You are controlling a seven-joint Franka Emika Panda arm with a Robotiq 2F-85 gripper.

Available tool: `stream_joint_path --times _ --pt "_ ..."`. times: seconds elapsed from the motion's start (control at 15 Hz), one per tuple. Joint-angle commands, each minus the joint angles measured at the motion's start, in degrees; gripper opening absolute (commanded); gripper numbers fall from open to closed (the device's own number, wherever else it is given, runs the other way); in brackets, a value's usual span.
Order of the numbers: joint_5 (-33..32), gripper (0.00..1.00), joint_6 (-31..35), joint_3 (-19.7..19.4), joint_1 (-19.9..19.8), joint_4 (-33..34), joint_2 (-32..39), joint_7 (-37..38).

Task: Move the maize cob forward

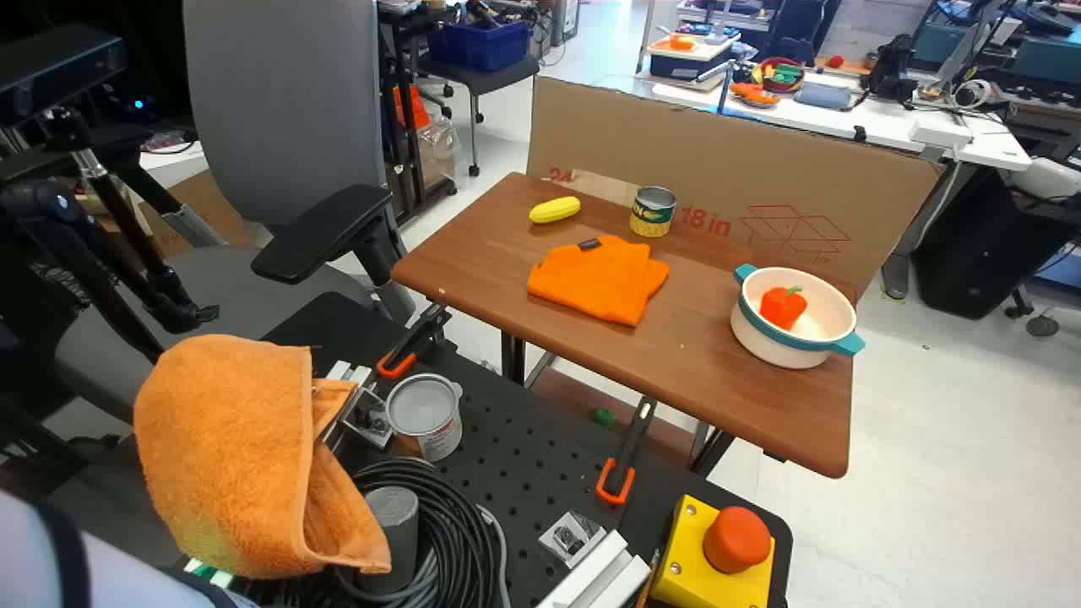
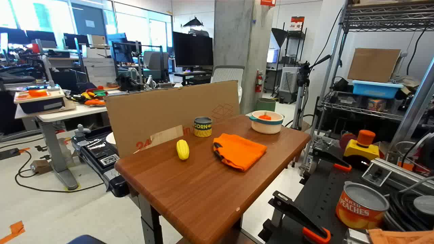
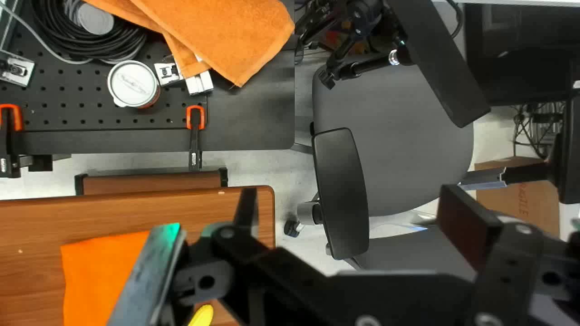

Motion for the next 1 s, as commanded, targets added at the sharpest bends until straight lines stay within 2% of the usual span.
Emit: stream_joint_path --times 0.0,0.47,0.67,0.93 --pt "0.3 1.00 -0.3 0.9 -1.2 0.2 0.0 -0.3" --pt "0.3 1.00 -0.3 0.9 -1.2 0.2 0.0 -0.3" --pt "-1.7 1.00 3.9 2.0 -3.5 2.7 6.0 4.9" --pt "-5.6 1.00 11.1 2.2 -5.5 7.6 18.1 9.5"
